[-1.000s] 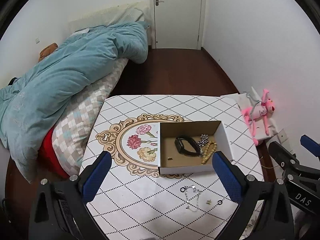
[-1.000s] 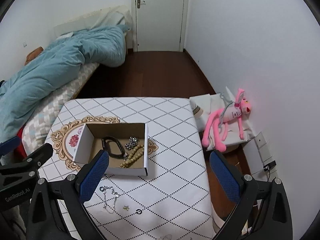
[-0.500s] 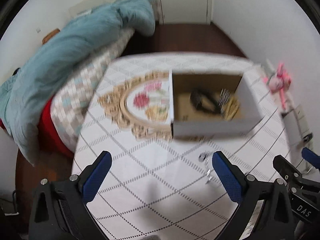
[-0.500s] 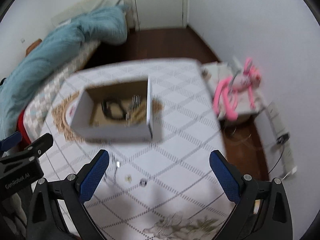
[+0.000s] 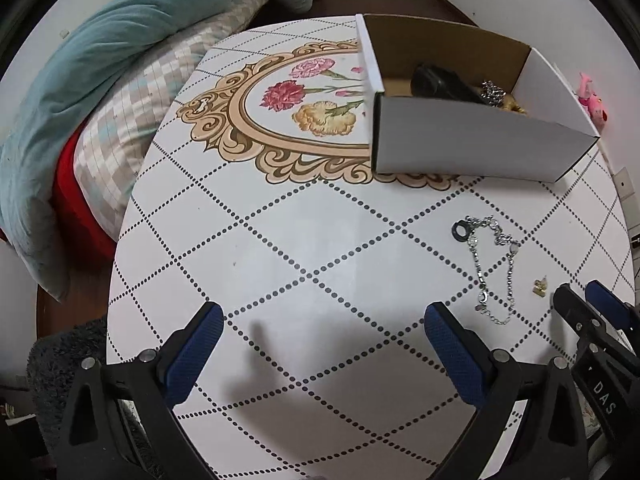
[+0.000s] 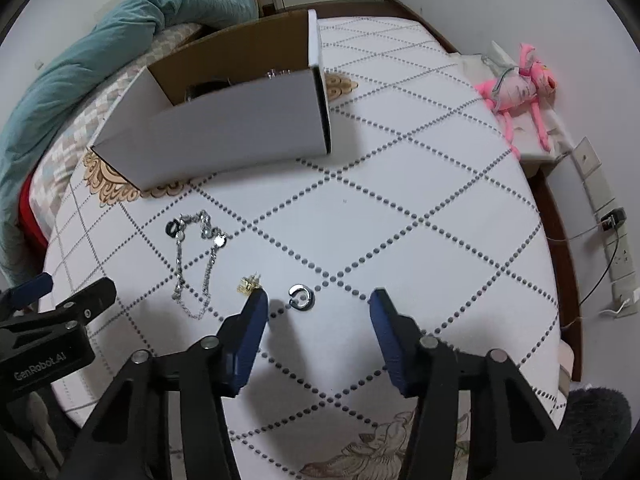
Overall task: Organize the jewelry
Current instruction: 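Grasp the small black ring with the right tool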
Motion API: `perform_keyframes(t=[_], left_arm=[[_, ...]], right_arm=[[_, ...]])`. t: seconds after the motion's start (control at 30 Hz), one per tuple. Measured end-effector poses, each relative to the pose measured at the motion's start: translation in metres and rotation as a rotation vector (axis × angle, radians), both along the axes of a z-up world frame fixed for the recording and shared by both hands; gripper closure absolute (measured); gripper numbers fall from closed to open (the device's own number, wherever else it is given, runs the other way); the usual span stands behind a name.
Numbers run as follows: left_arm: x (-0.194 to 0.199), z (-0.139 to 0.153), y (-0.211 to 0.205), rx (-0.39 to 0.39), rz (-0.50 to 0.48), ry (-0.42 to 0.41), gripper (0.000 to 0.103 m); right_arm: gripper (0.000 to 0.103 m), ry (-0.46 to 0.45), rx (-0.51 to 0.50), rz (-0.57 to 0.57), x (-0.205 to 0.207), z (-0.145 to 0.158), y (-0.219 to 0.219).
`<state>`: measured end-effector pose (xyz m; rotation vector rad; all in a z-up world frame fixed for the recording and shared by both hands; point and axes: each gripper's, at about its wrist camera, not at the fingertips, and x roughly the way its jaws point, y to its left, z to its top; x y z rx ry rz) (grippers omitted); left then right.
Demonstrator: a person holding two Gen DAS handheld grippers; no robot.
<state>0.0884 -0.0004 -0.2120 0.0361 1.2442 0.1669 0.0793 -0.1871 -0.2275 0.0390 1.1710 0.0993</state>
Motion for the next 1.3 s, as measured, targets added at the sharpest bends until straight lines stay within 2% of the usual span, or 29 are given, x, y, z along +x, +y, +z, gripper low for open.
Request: perform_keyframes(t=[0.07,0.13,0.2,0.4,0.47,0.53,0.6,0.67,0.73,0.8,0.83,0.9,1.1,1.3], left_arm=[[0.001,-0.003,0.001,0.0,0.001,0.002,0.0],[0.002,-0.005,-0.001,0.0,-0.001,0.004,0.0],[0.004,-0.007,-0.002,-0.003,-0.004,0.006,0.001],[0.012,-0.009,-0.011,-0.058,-0.04,-0.008,0.001],[0.018,-0.007,-0.018,-0.081,-0.071,-0.029,0.007],[0.024,-0.007,-0.026,-0.093,-0.11,-0.037,0.021],[0.03,-0.009,-0.036,-0.094,-0.153,-0.038,0.024],[0.035,-0.012,-0.045,-0.085,-0.19,-0.034,0.031],[0.038,-0.014,-0.052,-0.087,-0.22,-0.038,0.045],[0.039,-0.013,-0.058,-0.082,-0.238,-0.044,0.051],[0.04,-0.012,-0.061,-0.086,-0.249,-0.046,0.059],[0.039,-0.011,-0.065,-0.101,-0.263,-0.049,0.07],[0.043,-0.01,-0.07,-0.126,-0.295,-0.054,0.097],[0.042,-0.007,-0.058,-0.171,-0.271,-0.053,0.101]], right_arm=[[0.056,-0.012,-0.026,0.01,0.001,-0.001,0.004],[0.077,-0.034,-0.069,0.026,0.0,-0.002,0.01],[0.09,-0.04,-0.075,0.036,0.0,-0.002,0.011],[0.091,-0.026,-0.024,-0.003,0.0,0.002,-0.008],[0.091,-0.027,-0.011,-0.029,0.002,0.003,-0.017],[0.09,-0.028,-0.003,-0.046,0.003,0.004,-0.023],[0.09,-0.027,0.002,-0.061,0.004,0.004,-0.029],[0.09,-0.027,0.006,-0.071,0.006,0.005,-0.032],[0.09,-0.025,0.013,-0.08,0.007,0.005,-0.034],[0.09,-0.026,0.015,-0.083,0.008,0.005,-0.036],[0.09,-0.025,0.017,-0.085,0.009,0.005,-0.037],[0.09,-0.025,0.02,-0.088,0.009,0.005,-0.038],[0.09,-0.021,0.028,-0.091,0.009,0.004,-0.037],[0.09,-0.033,0.039,-0.093,0.009,0.011,-0.036]])
